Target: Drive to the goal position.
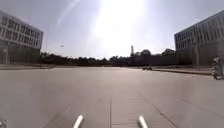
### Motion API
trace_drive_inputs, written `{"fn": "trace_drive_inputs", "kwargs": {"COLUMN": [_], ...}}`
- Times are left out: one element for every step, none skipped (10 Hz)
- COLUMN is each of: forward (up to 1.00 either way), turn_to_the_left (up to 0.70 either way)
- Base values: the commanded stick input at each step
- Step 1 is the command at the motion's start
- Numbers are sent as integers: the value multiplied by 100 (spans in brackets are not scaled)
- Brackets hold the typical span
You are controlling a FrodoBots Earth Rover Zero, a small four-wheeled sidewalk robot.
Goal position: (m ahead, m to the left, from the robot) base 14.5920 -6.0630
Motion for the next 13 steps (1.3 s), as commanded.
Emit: {"fn": "trace_drive_inputs", "kwargs": {"forward": [69, 69, 69, 69, 69, 69, 69, 69, 69, 69, 69, 69, 69], "turn_to_the_left": [0, 0, 0, 0, 0, 0, 0, 0, 0, 0, 0, 0, 0]}}
